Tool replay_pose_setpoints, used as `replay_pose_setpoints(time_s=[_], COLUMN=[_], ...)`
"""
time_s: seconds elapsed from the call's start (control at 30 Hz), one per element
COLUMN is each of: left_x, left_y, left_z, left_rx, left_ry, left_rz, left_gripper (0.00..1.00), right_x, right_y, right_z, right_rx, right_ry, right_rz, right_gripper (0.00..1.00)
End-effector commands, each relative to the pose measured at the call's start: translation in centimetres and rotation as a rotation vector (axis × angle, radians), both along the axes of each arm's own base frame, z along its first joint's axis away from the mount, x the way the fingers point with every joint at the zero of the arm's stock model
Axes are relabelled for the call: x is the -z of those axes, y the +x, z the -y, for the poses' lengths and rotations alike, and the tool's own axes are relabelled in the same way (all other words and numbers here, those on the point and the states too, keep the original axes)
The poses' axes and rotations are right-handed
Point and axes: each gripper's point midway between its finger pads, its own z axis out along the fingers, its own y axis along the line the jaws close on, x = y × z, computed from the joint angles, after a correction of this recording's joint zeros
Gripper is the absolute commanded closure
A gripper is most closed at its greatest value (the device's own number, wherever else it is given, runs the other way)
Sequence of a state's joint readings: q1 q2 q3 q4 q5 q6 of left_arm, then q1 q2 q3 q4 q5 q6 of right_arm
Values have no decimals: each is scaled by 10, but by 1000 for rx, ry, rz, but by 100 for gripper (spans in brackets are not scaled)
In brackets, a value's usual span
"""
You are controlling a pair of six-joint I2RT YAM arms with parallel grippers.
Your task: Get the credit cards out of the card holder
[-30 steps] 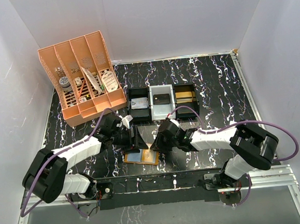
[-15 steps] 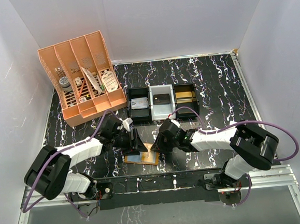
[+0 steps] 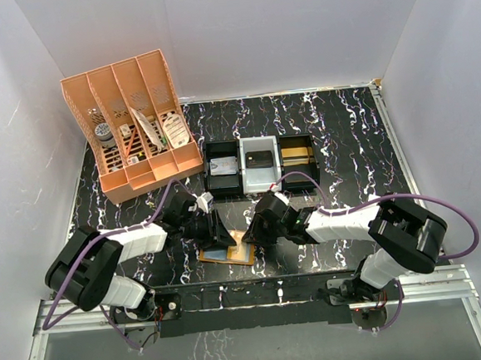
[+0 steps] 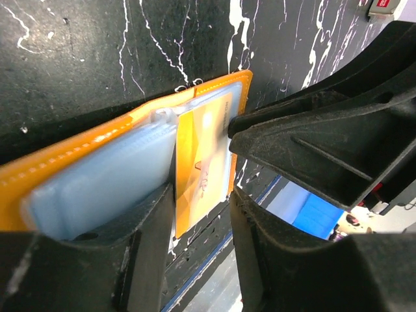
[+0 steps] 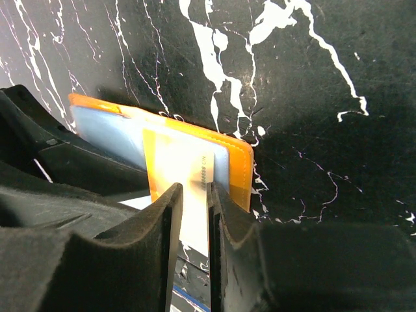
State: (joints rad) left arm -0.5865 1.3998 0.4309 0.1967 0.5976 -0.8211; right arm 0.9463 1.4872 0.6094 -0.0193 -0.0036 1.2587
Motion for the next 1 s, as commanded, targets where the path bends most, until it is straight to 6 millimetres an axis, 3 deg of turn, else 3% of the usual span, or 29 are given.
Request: replay_pose_setpoints(time_s=[0.0, 0.27, 0.57, 0.83, 0.97], left_x=[6, 3, -3, 4, -4], left_y=[-12, -11, -6, 1, 4], left_z=[3, 7, 7, -13, -17], left_rx=[2, 1, -4, -3, -2], left_ry=[-37, -62, -46, 112, 137], left_rz=[-61, -75, -52, 2, 40], left_gripper=[62, 73, 100, 100, 100], right_x=[16, 18, 19, 17, 16], right_y=[-6, -8, -7, -3, -1], right_z=[11, 13, 14, 16, 15], right_rx=[8, 13, 16, 26, 23], right_ry=[-43, -36, -39, -33, -29], right_rz=[-36, -43, -46, -28, -23], right_gripper=[80, 80, 80, 78, 78])
